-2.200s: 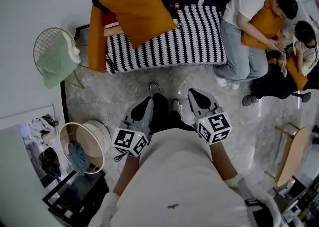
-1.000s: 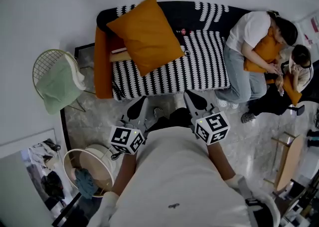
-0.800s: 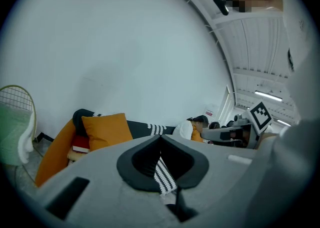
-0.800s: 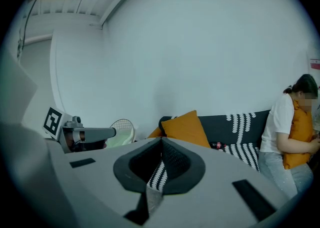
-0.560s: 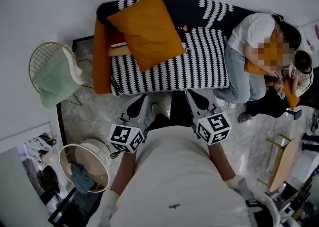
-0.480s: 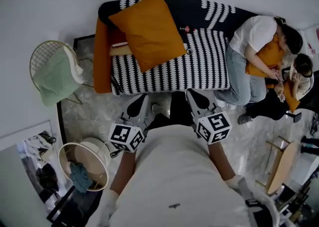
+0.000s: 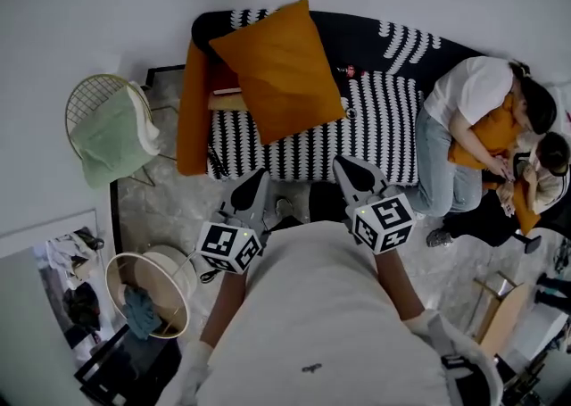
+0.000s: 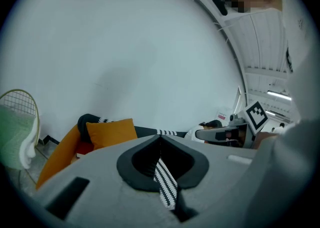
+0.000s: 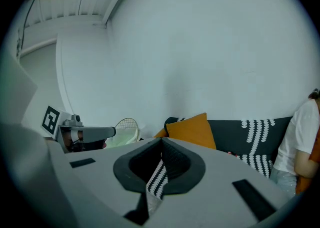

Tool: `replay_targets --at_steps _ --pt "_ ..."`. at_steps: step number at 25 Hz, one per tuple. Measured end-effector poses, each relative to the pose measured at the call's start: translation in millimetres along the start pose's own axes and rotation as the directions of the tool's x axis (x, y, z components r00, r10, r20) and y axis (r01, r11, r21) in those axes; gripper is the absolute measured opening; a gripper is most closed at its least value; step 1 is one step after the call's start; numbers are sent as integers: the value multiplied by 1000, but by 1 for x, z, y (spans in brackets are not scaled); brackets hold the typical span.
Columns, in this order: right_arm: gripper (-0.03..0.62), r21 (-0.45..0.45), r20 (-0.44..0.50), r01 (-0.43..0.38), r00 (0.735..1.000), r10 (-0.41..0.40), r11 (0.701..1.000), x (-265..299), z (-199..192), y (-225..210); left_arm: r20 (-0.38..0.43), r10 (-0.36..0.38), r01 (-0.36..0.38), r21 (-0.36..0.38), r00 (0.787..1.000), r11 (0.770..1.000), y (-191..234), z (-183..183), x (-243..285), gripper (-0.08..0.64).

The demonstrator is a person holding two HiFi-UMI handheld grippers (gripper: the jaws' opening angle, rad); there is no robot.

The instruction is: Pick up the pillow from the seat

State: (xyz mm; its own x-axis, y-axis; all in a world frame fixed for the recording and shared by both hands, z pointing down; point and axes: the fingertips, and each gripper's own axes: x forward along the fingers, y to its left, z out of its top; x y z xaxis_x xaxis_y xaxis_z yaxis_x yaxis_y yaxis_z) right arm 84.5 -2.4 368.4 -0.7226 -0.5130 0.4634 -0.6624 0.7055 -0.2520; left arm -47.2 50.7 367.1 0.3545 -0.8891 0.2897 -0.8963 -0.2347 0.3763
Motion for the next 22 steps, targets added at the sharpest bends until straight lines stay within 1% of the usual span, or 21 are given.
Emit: replay_targets --at_steps 6,11,13,17,19,22 --pt "6 -21 -15 -59 998 59 998 23 27 -31 8 39 -39 7 999 999 3 22 36 11" --pt "8 -18 -51 -94 994 93 995 36 38 -67 4 77 -77 -4 997 997 -1 33 71 11" --pt "8 -18 -69 -116 991 114 993 42 40 -81 -6 93 -93 -20 996 995 -2 33 85 11" --pt "8 -11 -129 -164 978 161 986 51 37 -109 -34 125 -127 -55 992 990 -7 26 115 11" --pt "8 -5 -166 -188 969 184 982 56 32 -122 -40 147 -149 -65 988 987 -9 26 130 11" --pt "8 3 -198 -228 954 224 974 63 28 -139 -49 186 -189 -76 981 979 -9 23 147 11"
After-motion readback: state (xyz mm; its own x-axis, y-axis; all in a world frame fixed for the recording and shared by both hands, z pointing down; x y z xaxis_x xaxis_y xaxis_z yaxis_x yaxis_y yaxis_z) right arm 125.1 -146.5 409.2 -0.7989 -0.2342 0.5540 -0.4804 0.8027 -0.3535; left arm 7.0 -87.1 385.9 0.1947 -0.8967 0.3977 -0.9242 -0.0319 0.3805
